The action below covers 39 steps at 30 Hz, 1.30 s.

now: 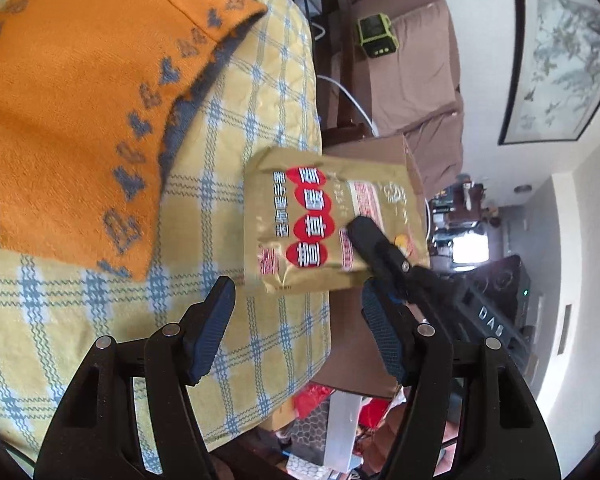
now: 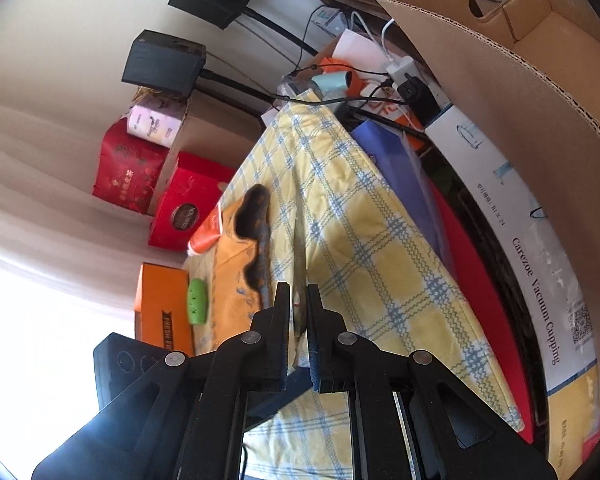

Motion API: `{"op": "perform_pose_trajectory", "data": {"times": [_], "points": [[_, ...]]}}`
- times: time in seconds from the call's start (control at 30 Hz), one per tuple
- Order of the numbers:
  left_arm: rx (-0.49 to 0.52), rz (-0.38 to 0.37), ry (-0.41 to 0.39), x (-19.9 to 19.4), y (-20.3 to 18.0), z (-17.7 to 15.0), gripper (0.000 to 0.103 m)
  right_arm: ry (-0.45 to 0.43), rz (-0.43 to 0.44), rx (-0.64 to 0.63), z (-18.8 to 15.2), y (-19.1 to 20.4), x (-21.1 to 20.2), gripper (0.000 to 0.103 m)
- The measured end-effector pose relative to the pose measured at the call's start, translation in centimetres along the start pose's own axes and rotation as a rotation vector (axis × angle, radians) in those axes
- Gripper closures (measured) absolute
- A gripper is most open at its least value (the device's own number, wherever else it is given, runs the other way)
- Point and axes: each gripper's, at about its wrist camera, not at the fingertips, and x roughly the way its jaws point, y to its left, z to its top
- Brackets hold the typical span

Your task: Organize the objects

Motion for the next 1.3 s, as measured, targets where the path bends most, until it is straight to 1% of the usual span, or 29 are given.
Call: {"op": "perform_pose_trajectory", "data": {"times": [0.07, 0.1, 0.13, 0.17, 0.2, 0.23, 0.3, 0.4, 0.57, 0.73, 0.83, 1.1, 1.3], "points": [[-0.001, 0.002, -0.009, 0.4, -0.2, 0.4, 0.042, 0.003, 0.009, 0.015, -0.1, -0.3, 0.1, 0.095], [-0.001, -0.003, -0.007, 0.5, -0.1, 0.5, 0.046, 0.004, 0.011, 0.02, -0.1, -0.3, 0.1, 0.095], [0.001, -0.001, -0.002, 0.7, -0.1, 0.6, 0.054, 0.003, 0.014, 0.025, -0.2, -0.4, 0.1, 0.095], [0.004, 0.008, -0.001, 0.9, -0.2, 0.7, 0.059, 0.004, 0.016, 0.029, -0.3, -0.5, 0.2, 0.095], [0.012, 0.016, 0.0, 0.9, -0.3, 0.7, 0.067, 0.003, 0.015, 0.027, -0.3, -0.4, 0.2, 0.095], [0.023, 0.026, 0.0, 1.1, -0.4, 0.7, 0.08, -0.002, 0.011, 0.022, -0.4, -0.3, 0.1, 0.095], [0.05, 0.047, 0.005, 0.9, -0.7, 0.6, 0.094, -0.017, 0.003, 0.017, -0.4, -0.1, -0.1, 0.095], [0.058, 0.037, -0.007, 0.4, -0.9, 0.6, 0.097, -0.026, -0.014, -0.012, -0.4, 0.2, -0.5, 0.095], [0.106, 0.037, -0.026, -1.5, -2.0, 0.3, 0.099, -0.035, -0.002, -0.045, -0.6, 1.1, -1.0, 0.094], [0.17, 0.039, -0.08, -5.7, -3.0, 0.1, 0.099, -0.04, 0.016, -0.115, -0.9, 3.7, -1.4, 0.093], [0.189, 0.043, -0.113, -7.9, -3.5, 0.3, 0.1, -0.032, 0.037, -0.155, -0.9, 5.7, -1.2, 0.092], [0.21, 0.041, -0.162, -12.8, -4.1, 1.4, 0.101, -0.01, 0.101, -0.168, -1.5, 8.9, -0.1, 0.09], [0.221, 0.058, -0.223, -17.9, -3.2, 2.6, 0.102, 0.016, 0.133, -0.24, -2.3, 13.5, 1.4, 0.089]]}}
